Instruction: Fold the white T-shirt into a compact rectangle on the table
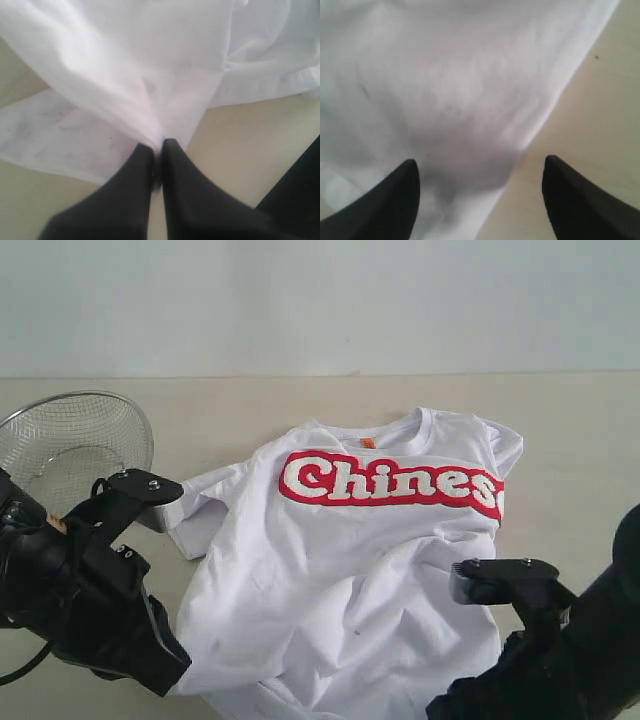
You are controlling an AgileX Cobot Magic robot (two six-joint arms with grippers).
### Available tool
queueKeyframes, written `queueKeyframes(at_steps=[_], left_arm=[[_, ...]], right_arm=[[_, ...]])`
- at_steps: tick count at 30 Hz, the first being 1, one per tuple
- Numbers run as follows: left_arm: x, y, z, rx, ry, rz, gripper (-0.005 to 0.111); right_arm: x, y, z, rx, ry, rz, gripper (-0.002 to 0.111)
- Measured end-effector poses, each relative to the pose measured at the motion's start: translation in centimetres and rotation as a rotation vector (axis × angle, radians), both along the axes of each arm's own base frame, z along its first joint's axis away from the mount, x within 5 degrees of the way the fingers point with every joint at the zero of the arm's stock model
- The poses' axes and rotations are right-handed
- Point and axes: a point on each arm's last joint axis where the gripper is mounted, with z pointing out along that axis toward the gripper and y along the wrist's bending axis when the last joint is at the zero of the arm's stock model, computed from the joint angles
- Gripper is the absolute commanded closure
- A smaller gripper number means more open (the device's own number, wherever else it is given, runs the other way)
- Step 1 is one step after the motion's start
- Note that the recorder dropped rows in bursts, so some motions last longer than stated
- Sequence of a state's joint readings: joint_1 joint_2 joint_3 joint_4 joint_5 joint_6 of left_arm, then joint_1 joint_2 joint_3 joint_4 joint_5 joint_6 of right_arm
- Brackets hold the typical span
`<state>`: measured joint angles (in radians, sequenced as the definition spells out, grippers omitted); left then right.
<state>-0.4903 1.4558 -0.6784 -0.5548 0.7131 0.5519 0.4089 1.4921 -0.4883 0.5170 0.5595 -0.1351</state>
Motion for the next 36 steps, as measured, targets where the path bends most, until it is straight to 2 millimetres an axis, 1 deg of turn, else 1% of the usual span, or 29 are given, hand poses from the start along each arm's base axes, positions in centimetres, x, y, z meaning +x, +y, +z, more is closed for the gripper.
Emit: queueKeyframes(at_steps=[7, 10, 13, 18, 20, 23, 25, 32, 36], left_arm=[[0.0, 0.0, 0.0, 0.000, 0.000, 0.000, 0.102], [0.0, 0.0, 0.0, 0.000, 0.000, 0.000, 0.102], [0.0, 0.0, 0.0, 0.000, 0.000, 0.000, 0.102], [0.0, 0.0, 0.0, 0.000, 0.000, 0.000, 0.102], [0.0, 0.0, 0.0, 0.000, 0.000, 0.000, 0.102], [0.0, 0.0, 0.0, 0.000, 0.000, 0.000, 0.102], [0.0, 0.0, 0.0, 0.000, 0.000, 0.000, 0.102], [-0.1, 0.0, 0.0, 0.001, 0.007, -0.001, 0.102], [-0.1, 0.0, 0.0, 0.001, 0.014, 0.000, 0.102]], right_arm=[[0.5, 0.3, 0.1, 0.033, -0.056, -0.015, 0.046], [0.3, 0.1, -0.2, 0.026, -0.063, -0.026, 0.046], [-0.1, -0.2, -1.0, 0.009, -0.041, -0.029, 0.046], [0.1, -0.1, -1.1, 0.018, -0.048, -0.045, 0.048], [0.2, 0.0, -1.1, 0.022, -0.056, -0.046, 0.059], [0.4, -0.1, -1.2, 0.017, -0.072, -0.052, 0.091], [0.4, -0.1, -1.4, 0.010, -0.077, -0.057, 0.108], [0.7, -0.3, -1.5, 0.002, -0.117, -0.067, 0.108], [0.5, -0.2, -0.9, 0.016, -0.129, -0.063, 0.108]])
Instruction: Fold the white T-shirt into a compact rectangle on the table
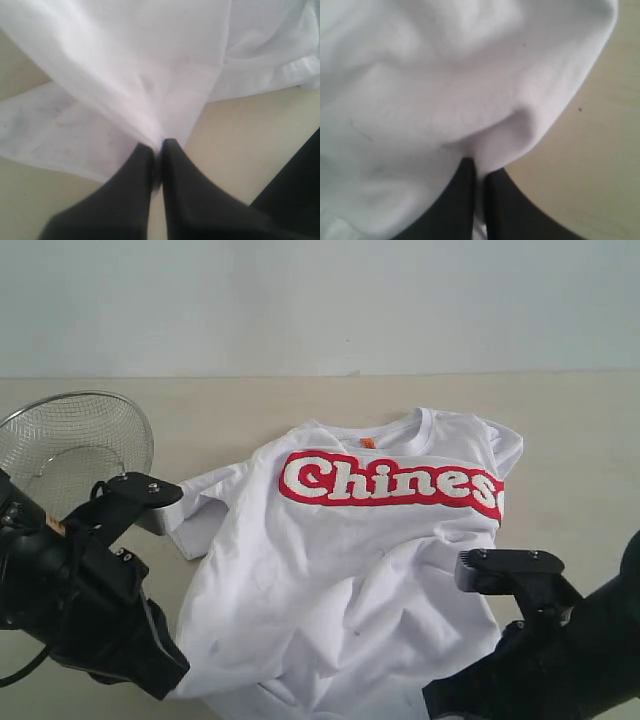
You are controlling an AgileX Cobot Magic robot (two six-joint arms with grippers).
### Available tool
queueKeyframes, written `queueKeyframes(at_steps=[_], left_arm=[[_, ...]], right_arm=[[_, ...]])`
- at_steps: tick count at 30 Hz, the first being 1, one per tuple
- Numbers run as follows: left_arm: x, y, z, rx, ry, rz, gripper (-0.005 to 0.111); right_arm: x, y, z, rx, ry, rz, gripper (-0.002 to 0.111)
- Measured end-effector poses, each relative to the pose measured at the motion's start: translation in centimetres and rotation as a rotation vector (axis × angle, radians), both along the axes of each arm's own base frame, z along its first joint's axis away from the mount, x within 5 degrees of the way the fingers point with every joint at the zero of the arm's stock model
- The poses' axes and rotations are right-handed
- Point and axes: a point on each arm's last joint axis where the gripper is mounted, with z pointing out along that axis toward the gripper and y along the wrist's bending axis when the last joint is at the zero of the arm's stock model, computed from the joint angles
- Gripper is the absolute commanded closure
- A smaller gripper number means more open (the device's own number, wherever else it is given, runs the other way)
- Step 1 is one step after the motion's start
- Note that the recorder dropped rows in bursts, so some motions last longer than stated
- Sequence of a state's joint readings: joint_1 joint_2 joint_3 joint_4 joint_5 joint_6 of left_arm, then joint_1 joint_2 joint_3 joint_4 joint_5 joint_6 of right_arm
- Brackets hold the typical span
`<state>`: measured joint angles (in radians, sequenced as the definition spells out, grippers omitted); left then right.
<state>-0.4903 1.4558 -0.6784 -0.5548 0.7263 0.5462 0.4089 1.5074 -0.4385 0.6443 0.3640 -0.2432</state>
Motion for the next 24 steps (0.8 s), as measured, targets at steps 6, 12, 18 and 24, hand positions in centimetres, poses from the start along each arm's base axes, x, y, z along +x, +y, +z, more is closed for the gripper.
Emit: queueKeyframes(at_steps=[6, 12, 18, 24], left_arm=[[-0.1, 0.0, 0.0, 0.001, 0.015, -0.001, 0.102], [-0.2, 0.0, 0.0, -0.001, 0.024, 0.000, 0.102], [-0.2, -0.1, 0.1, -0.010, 0.031, 0.008, 0.102], [0.2, -0.5, 0.9, -0.026, 0.026, -0.002, 0.102]], right_arm=[[-0.5, 0.0, 1.5, 0.028, -0.031, 0.030, 0.108], [0.0, 0.5, 3.3, 0.065, -0.063, 0.059, 0.108], [1.1, 1.1, 4.7, 0.086, -0.094, 0.080, 0.108], [2.3, 1.7, 6.6, 0.091, -0.127, 0.128, 0.108]])
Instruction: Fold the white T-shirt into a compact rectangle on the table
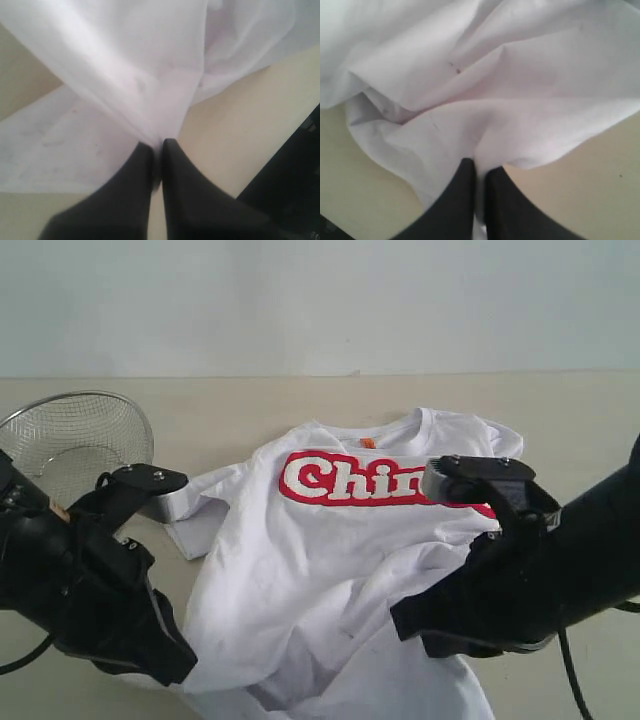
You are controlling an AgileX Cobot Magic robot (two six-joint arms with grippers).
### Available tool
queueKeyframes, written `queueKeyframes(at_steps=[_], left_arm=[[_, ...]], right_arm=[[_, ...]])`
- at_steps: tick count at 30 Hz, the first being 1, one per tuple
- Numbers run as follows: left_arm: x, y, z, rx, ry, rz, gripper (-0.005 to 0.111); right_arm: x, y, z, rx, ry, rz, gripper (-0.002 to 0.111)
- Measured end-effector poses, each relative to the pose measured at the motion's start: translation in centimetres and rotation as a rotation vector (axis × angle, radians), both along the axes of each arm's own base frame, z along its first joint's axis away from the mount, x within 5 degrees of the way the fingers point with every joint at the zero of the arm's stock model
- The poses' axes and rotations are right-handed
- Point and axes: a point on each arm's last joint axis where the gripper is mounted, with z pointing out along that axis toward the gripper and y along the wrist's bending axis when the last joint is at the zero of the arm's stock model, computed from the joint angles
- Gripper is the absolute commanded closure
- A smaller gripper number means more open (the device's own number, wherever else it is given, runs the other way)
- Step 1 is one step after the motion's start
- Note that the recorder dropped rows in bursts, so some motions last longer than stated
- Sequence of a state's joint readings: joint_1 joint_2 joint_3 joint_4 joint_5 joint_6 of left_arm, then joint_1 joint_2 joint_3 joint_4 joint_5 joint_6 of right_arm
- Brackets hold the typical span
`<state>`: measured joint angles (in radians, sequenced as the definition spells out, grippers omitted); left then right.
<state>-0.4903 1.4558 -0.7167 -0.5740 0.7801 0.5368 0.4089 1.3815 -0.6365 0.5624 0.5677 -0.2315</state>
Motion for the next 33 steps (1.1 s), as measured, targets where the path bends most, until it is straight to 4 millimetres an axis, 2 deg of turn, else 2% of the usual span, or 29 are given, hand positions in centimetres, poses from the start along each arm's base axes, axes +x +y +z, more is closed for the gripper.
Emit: queueKeyframes(at_steps=[11, 27, 33], left_arm=[[0.6, -0.5, 1.1, -0.019, -0.013, -0.007, 0.102], [0.5, 0.3, 0.8, 0.075, 0.011, 0.022, 0.102], [0.7, 0.8, 0.6, 0.131, 0.000, 0.032, 0.102]], right_arm=[[-1.4, -1.9, -0.6, -0.237, 0.153, 0.053, 0.108], [-1.7, -3.5, -0.6, -0.425, 0.192, 0.093, 0.108], [-1.6, -3.6, -0.6, -0.432, 0.190, 0.088, 0.108]])
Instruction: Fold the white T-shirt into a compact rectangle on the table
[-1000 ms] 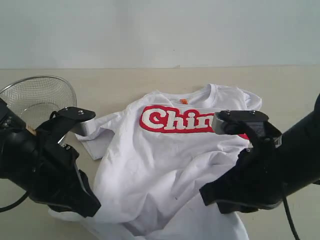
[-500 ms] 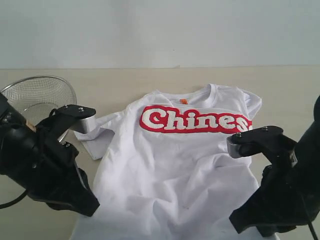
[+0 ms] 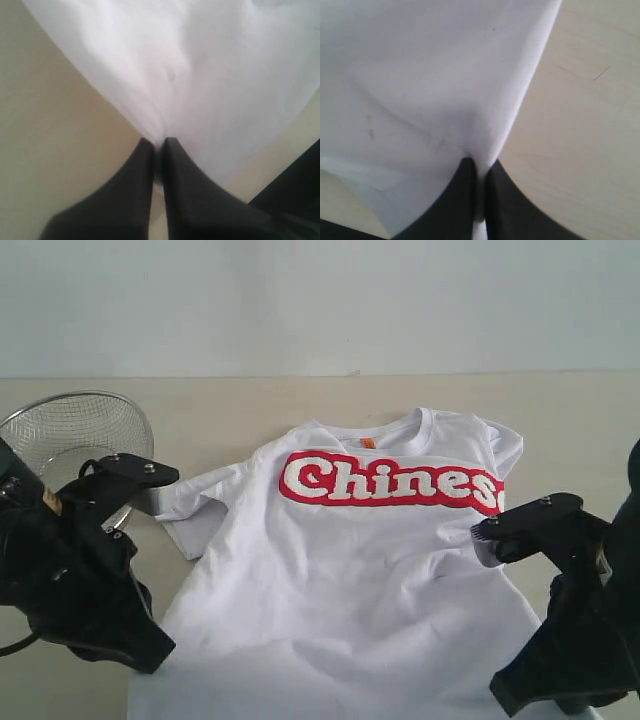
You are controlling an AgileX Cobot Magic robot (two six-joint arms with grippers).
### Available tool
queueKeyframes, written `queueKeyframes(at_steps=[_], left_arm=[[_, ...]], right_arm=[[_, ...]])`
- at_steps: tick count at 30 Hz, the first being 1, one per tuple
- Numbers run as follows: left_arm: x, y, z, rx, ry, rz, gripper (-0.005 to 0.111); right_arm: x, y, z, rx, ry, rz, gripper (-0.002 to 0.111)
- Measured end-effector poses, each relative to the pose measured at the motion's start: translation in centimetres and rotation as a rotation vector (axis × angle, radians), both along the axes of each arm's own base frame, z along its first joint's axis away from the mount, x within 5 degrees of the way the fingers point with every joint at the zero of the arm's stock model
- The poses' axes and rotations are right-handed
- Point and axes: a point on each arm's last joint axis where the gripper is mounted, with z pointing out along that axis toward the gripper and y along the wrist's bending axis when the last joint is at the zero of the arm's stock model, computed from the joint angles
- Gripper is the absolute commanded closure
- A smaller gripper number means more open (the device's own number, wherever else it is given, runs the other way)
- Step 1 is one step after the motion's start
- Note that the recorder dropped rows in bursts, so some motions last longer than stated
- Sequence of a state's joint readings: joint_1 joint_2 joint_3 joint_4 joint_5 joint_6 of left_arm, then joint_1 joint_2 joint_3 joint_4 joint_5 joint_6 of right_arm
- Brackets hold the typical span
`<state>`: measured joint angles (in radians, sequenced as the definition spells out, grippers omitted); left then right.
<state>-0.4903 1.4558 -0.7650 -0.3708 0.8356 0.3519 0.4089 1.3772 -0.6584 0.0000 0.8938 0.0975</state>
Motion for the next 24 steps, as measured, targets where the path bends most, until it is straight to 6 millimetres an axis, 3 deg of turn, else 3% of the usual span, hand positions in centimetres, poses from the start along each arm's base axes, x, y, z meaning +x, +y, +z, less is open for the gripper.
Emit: queueKeyframes(at_steps=[12, 14, 17, 19, 20, 24], left_arm=[[-0.3, 0.4, -0.1, 0.044, 0.021, -0.028, 0.101], [0.0, 0.3, -0.1, 0.039, -0.003, -0.023, 0.089], [0.0, 0.3, -0.1, 0.038, -0.008, -0.021, 0.064], [0.1, 0.2, -0.1, 0.025, -0.019, -0.011, 0.054], [0.2, 0.0, 0.1, -0.002, -0.018, 0.006, 0.055], [0.2, -2.0, 1.2, -0.235, -0.014, -0.024, 0.076]], right_arm=[[-0.4, -0.2, 0.0, -0.022, 0.049, 0.030, 0.108], [-0.4, -0.1, 0.0, -0.013, 0.043, 0.033, 0.105], [-0.4, 0.0, 0.0, -0.003, 0.038, 0.033, 0.079], [-0.3, 0.0, 0.0, 0.000, 0.030, 0.034, 0.046], [-0.2, 0.0, 0.0, 0.002, 0.026, 0.035, 0.035], [-0.3, 0.0, 0.0, 0.001, 0.029, 0.025, 0.033]])
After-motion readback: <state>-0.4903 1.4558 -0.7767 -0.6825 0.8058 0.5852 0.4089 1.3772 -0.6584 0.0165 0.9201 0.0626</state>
